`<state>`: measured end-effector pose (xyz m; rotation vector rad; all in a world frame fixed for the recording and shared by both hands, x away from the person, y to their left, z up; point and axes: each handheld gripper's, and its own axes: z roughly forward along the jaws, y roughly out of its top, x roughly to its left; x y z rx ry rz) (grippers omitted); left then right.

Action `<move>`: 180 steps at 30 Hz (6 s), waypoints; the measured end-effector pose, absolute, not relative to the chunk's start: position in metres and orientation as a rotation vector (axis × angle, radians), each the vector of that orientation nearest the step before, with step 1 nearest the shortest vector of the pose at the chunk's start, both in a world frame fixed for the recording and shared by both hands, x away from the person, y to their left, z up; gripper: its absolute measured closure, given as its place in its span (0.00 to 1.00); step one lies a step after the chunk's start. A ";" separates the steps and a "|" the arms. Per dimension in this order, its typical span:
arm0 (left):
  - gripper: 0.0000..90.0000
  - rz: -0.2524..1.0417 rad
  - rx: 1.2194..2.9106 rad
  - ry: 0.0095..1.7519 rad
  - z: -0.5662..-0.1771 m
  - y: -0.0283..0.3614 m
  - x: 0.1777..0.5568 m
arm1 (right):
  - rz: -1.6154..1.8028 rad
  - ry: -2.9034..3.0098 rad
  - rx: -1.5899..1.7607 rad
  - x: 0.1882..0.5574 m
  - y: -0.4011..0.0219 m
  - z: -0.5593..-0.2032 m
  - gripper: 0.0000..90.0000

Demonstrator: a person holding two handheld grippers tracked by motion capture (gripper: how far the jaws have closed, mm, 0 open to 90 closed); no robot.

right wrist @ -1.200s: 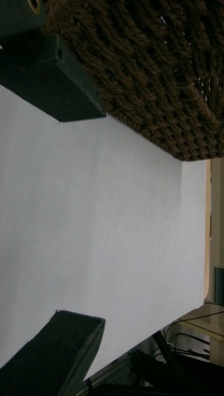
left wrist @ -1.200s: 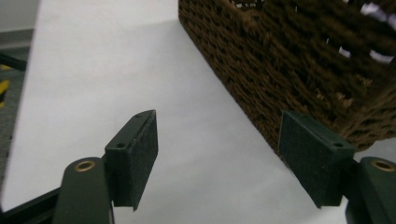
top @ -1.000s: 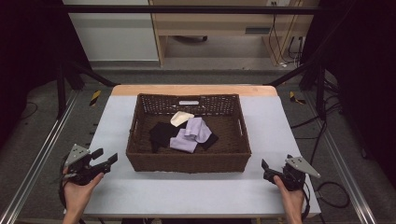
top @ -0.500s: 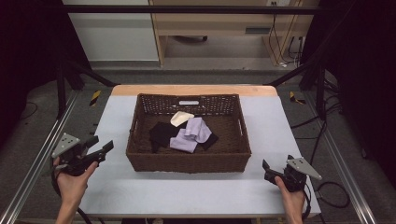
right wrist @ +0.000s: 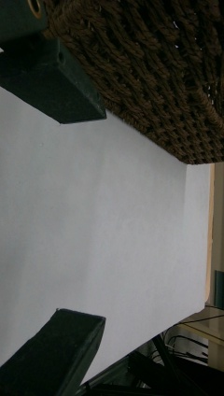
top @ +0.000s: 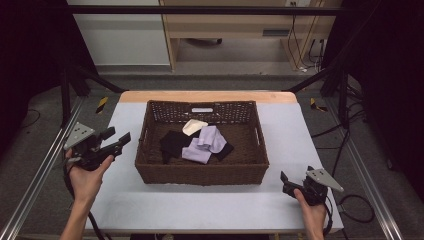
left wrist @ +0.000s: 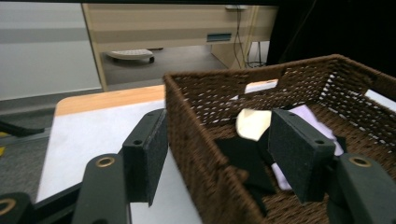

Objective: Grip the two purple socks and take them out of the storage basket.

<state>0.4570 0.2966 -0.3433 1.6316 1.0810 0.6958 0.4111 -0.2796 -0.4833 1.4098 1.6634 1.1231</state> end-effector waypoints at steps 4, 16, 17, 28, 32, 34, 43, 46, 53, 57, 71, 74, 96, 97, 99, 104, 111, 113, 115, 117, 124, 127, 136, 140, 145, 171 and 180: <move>0.43 0.695 1.636 1.064 -0.333 0.283 0.466 | 1.115 1.658 1.403 0.411 -0.279 -0.483 0.04; 0.44 0.691 1.678 1.027 -0.310 0.245 0.489 | 1.113 1.653 1.397 0.410 -0.279 -0.484 0.04; 0.44 0.691 1.678 1.027 -0.310 0.245 0.489 | 1.113 1.653 1.397 0.410 -0.279 -0.484 0.04; 0.44 0.648 1.730 1.010 -0.312 0.206 0.512 | 1.110 1.660 1.397 0.411 -0.279 -0.484 0.04; 0.43 0.635 1.744 1.002 -0.316 0.190 0.519 | 1.115 1.669 1.394 0.411 -0.279 -0.484 0.04; 0.43 0.634 1.759 0.998 -0.318 0.181 0.524 | 1.116 1.673 1.395 0.411 -0.279 -0.484 0.04; 0.45 0.609 1.796 0.960 -0.333 0.145 0.539 | 1.114 1.669 1.396 0.411 -0.279 -0.484 0.04; 0.46 0.593 1.812 0.951 -0.341 0.131 0.546 | 1.114 1.672 1.397 0.411 -0.279 -0.484 0.04; 0.48 0.595 1.836 0.953 -0.351 0.115 0.559 | 1.109 1.668 1.399 0.411 -0.278 -0.484 0.04; 0.48 0.596 1.859 0.970 -0.361 0.109 0.566 | 1.109 1.669 1.399 0.411 -0.278 -0.484 0.04; 0.47 0.537 1.951 1.011 -0.397 0.093 0.575 | 1.111 1.670 1.392 0.411 -0.278 -0.484 0.04; 0.47 0.546 1.953 1.001 -0.398 0.091 0.573 | 1.110 1.673 1.392 0.411 -0.278 -0.484 0.04; 0.33 0.513 2.184 0.954 -0.421 0.075 0.570 | 1.093 1.679 1.385 0.411 -0.277 -0.484 0.04; 0.33 0.513 2.184 0.954 -0.421 0.075 0.570 | 1.093 1.679 1.385 0.411 -0.277 -0.484 0.04; 0.36 0.516 2.194 0.955 -0.422 0.074 0.569 | 1.091 1.680 1.387 0.411 -0.276 -0.484 0.04; 0.47 0.516 2.235 0.950 -0.425 0.074 0.570 | 1.090 1.677 1.389 0.411 -0.277 -0.484 0.04; 0.73 0.472 2.266 0.947 -0.426 0.074 0.569 | 1.090 1.676 1.389 0.411 -0.277 -0.484 0.04; 0.80 0.442 2.275 0.957 -0.424 0.075 0.569 | 1.089 1.677 1.389 0.411 -0.277 -0.484 0.04; 0.85 0.435 2.277 0.963 -0.424 0.076 0.569 | 1.093 1.675 1.389 0.411 -0.277 -0.484 0.04; 0.89 0.427 2.272 0.970 -0.423 0.076 0.569 | 1.093 1.674 1.388 0.411 -0.277 -0.484 0.04; 0.91 0.437 2.167 0.932 -0.413 0.083 0.563 | 1.093 1.670 1.387 0.411 -0.277 -0.484 0.04; 0.91 0.459 2.111 0.920 -0.410 0.086 0.561 | 1.093 1.674 1.390 0.411 -0.277 -0.484 0.04; 0.91 0.482 1.935 0.876 -0.395 0.095 0.558 | 1.096 1.673 1.388 0.411 -0.277 -0.484 0.04; 0.91 0.481 1.891 0.865 -0.390 0.097 0.556 | 1.098 1.673 1.387 0.411 -0.277 -0.484 0.04; 0.91 0.495 1.851 0.830 -0.377 0.101 0.548 | 1.098 1.673 1.389 0.412 -0.277 -0.484 0.04; 0.92 0.538 1.758 0.702 -0.315 0.155 0.461 | 1.097 1.666 1.394 0.412 -0.277 -0.484 0.04; 0.92 0.530 1.745 0.666 -0.312 0.175 0.427 | 1.095 1.667 1.393 0.411 -0.277 -0.484 0.04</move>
